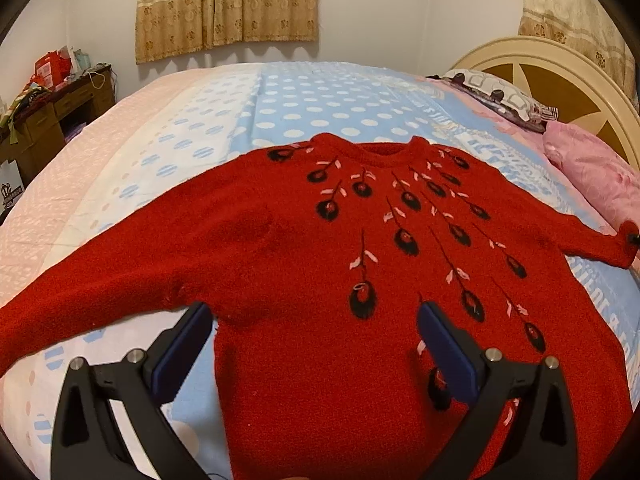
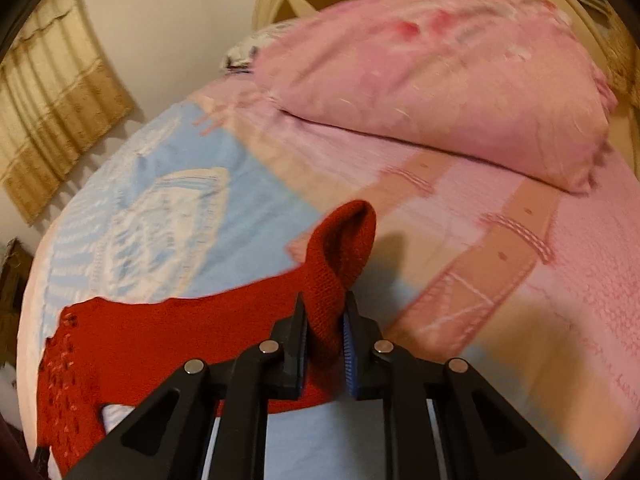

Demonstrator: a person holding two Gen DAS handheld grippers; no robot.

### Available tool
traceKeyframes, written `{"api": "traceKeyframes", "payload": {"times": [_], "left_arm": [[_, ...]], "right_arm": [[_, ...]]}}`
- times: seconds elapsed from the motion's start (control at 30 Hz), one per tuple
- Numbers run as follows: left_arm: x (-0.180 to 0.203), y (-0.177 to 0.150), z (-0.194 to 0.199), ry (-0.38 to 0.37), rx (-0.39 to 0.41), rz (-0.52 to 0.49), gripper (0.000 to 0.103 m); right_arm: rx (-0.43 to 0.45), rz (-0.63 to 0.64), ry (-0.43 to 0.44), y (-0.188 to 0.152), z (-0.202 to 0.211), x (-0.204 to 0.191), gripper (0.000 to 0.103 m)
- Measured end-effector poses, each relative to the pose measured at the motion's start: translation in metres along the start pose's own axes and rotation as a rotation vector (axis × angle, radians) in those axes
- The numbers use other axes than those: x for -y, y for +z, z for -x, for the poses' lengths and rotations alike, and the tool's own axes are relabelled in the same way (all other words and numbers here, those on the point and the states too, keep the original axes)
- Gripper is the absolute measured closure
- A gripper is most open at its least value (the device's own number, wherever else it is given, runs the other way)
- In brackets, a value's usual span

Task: Fold small clothes
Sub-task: 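Move the right gripper to the sweater sleeve cuff and grasp it, then lift the held sleeve and fold it across the sweater body, then release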

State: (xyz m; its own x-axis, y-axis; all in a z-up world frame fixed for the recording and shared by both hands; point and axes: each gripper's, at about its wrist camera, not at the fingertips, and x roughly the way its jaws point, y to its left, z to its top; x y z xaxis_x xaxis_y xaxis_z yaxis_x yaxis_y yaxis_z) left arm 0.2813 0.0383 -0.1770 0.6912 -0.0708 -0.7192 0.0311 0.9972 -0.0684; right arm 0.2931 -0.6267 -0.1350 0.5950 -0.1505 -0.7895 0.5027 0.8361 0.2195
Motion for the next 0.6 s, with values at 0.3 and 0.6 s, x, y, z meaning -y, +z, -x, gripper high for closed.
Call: {"api": "traceKeyframes", "payload": {"times": [0.3,0.6], "left_arm": [[-0.002,0.0,0.006,-0.007,0.023,0.003,0.0],[-0.002,0.006,0.025,0.005,0.065,-0.028,0.0]], "right_arm": [[0.043,0.131,0.155,0.0,0.038,-0.086,0.089],[0.033,0.225,0.273,-0.01,0.052,-0.164,0.09]]}}
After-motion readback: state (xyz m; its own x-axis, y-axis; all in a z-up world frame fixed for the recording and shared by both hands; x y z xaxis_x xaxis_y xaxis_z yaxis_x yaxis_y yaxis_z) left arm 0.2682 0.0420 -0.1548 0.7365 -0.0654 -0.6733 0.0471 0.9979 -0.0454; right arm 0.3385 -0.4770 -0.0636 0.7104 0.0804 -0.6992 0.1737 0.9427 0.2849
